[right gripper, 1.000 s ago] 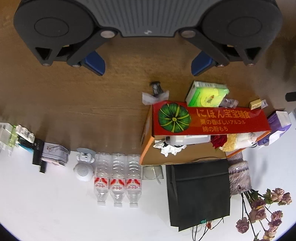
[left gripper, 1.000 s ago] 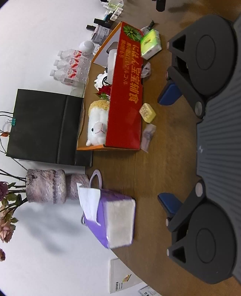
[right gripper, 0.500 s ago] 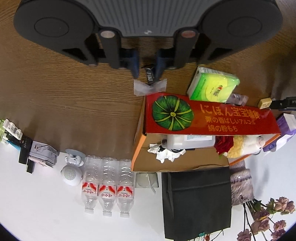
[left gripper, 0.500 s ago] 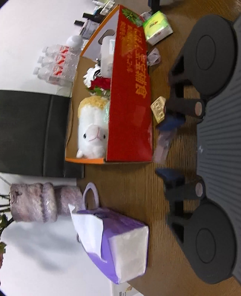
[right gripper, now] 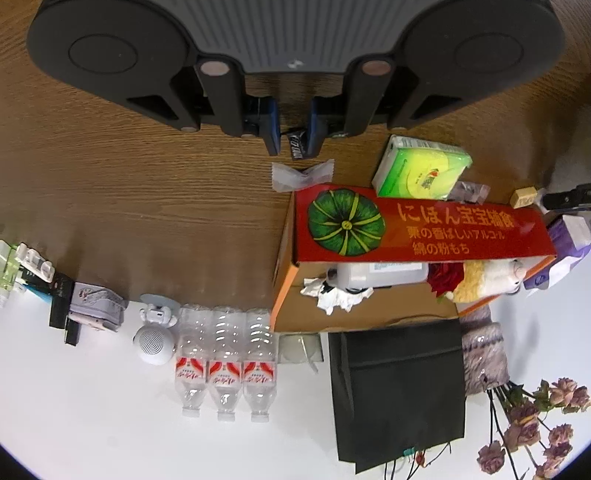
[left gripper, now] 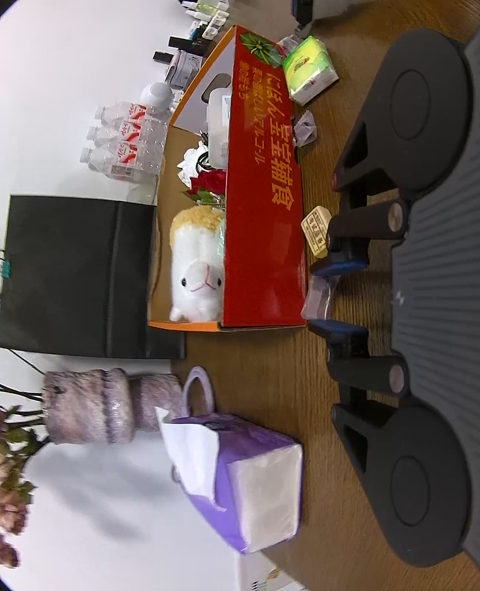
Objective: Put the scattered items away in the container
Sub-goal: 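Grasp a clear plastic bag with the left tool while the right grasps the small black item, then carry both items into the cardboard box and open both tools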
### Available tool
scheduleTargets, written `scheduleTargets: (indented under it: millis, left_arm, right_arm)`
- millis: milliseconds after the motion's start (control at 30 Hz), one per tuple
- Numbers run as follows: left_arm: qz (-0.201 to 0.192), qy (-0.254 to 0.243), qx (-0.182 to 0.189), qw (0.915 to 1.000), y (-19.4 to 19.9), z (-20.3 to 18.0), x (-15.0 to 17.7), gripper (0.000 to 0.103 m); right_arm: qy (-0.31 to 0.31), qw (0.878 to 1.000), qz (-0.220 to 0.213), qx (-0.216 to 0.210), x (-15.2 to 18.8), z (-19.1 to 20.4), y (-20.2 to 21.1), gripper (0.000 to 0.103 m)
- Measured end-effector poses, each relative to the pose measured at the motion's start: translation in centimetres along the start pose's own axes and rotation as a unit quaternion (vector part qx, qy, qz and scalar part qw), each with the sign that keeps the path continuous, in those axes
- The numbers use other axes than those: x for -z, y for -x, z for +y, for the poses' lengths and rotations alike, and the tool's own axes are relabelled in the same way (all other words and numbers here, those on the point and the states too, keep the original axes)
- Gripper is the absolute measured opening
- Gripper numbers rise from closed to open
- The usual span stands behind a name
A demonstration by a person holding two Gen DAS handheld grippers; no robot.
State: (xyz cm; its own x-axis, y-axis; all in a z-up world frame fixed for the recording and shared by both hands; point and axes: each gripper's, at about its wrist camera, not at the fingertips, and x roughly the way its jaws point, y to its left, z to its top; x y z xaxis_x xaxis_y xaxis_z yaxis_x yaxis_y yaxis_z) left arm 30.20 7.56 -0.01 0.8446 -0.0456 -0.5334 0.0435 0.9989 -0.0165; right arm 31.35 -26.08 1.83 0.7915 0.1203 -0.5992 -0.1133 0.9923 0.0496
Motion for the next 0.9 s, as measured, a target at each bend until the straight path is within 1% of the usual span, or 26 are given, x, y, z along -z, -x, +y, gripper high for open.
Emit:
scheduleTargets:
  millis: [167,300,400,500,667,833,900]
  left_arm:
    - [-0.027,-0.009,-0.002,0.9996,2.2,-0.5,0.2,0.026]
    - [-0.051,-0.006,0.009,0.9987,4.5,-1.2,0.1,0.026]
    - [-0.076,-0.006,0.024,0.9968,6.2,-2.1,-0.8,0.026]
    - [-0.099,-0.01,0.039,0.9942,7.1,-3.0,-2.5,0.026]
    - [-0.134,-0.01,0.059,0.9891,6.7,-5.0,-6.0,0.026]
    - [-0.15,0.023,0.065,0.9863,4.5,-6.3,-8.5,0.026]
    - [-0.15,0.041,0.065,0.9857,3.3,-6.5,-9.0,0.026]
  right_arm:
    - [0.004,1.0,-0.009,-0.001,0.1,0.3,0.6,0.014]
    - [0.005,1.0,-0.027,-0.008,-0.3,0.9,1.8,0.014]
    - [0.012,0.998,-0.053,-0.018,-1.2,1.7,3.2,0.014]
    - [0.02,0.996,-0.075,-0.031,-2.7,2.5,4.2,0.014]
    - [0.024,0.994,-0.102,-0.041,-6.0,4.3,4.2,0.014]
    - [0.005,0.992,-0.116,-0.055,-9.1,5.7,2.6,0.014]
    - [0.001,0.992,-0.118,-0.05,-10.0,6.2,1.4,0.014]
